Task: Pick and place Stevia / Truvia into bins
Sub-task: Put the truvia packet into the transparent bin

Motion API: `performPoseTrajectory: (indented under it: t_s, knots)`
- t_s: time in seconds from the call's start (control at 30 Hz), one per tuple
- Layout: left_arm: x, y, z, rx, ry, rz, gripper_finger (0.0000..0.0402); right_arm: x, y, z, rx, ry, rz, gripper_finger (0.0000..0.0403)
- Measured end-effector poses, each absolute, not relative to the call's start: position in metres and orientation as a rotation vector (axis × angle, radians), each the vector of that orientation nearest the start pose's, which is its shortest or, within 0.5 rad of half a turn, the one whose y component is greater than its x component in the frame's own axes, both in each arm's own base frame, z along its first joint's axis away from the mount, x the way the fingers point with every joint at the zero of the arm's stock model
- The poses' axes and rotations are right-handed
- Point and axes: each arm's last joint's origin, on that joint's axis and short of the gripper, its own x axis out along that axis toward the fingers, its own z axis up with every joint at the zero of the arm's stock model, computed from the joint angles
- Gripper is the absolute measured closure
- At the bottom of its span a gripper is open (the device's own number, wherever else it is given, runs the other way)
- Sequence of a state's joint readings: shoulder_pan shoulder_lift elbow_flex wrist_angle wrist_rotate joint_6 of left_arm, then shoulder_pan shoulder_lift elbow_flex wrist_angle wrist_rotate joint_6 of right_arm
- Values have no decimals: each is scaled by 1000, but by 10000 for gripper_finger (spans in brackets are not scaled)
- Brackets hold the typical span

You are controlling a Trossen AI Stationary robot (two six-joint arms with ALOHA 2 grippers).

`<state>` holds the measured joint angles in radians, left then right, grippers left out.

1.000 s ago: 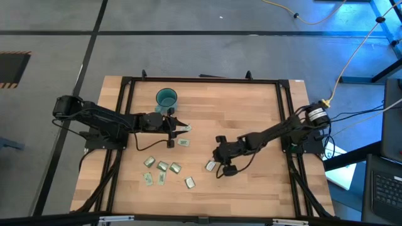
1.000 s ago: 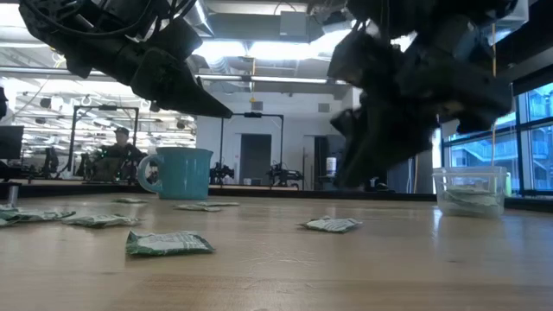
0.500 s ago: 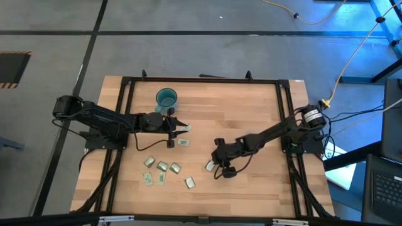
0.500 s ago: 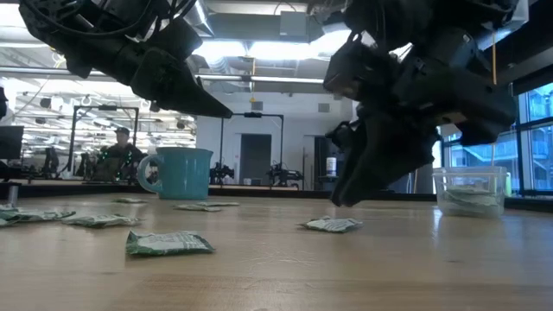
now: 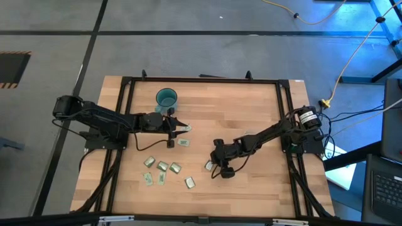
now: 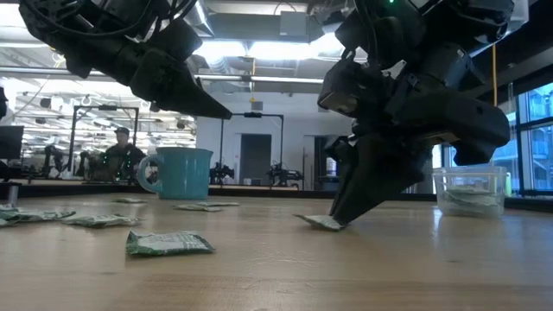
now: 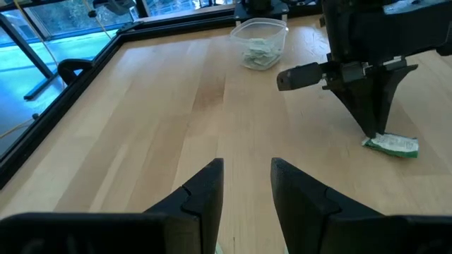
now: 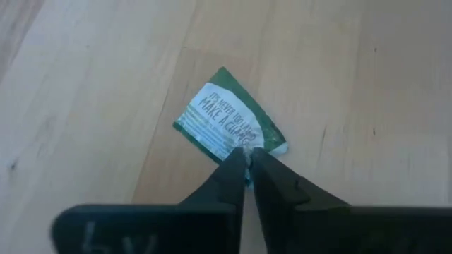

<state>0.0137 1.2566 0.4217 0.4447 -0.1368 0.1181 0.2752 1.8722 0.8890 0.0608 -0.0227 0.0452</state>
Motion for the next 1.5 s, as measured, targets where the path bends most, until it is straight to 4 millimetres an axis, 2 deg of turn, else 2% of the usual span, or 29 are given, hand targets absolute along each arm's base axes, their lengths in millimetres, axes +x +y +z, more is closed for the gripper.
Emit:
performPoseTrajectory:
  t_s: [0.1, 0.23, 0.3, 0.4, 0.6, 0.77, 0.9, 1.07, 1.33, 1.5]
  knots:
    - [236, 7, 177, 140, 398, 125, 288, 329, 94, 108, -75, 923, 256, 397]
    - [236, 7, 177, 140, 398, 125, 288, 326, 94, 116, -66, 912, 265, 395]
    - [236, 7, 177, 140, 398, 126, 288, 324, 93, 128, -64, 886, 271, 399]
    - [236, 7, 176, 140, 399, 125, 288, 315, 90, 158, -58, 851, 268, 399]
    - [236, 7, 177, 140, 399, 125, 288, 274, 75, 206, -13, 945, 108, 401]
    - [236, 7, 176, 140, 399, 126, 288, 233, 60, 225, 57, 1083, -144, 401]
    - [236, 7, 176, 140, 399, 125, 288, 206, 50, 224, 129, 1190, -324, 401]
    - [236, 7, 177, 140, 399, 125, 288, 186, 44, 205, 192, 1237, -414, 401]
    - [236, 7, 177, 140, 398, 126, 288, 173, 35, 174, 271, 1244, -507, 401]
    - [236, 7, 177, 140, 398, 126, 288, 171, 32, 168, 257, 1248, -502, 400]
